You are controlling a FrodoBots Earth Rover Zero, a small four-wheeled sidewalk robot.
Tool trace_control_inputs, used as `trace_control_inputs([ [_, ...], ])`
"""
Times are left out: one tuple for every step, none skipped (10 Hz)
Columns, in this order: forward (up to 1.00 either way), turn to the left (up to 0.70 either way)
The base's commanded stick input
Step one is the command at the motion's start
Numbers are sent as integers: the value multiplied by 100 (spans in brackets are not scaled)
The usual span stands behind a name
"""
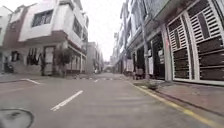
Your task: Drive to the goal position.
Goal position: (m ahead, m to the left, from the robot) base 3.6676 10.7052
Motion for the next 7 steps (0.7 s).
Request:
trace_control_inputs([
  [50,-50],
  [50,-43],
  [50,-10],
  [50,0],
  [50,0],
  [50,0],
  [50,0],
])
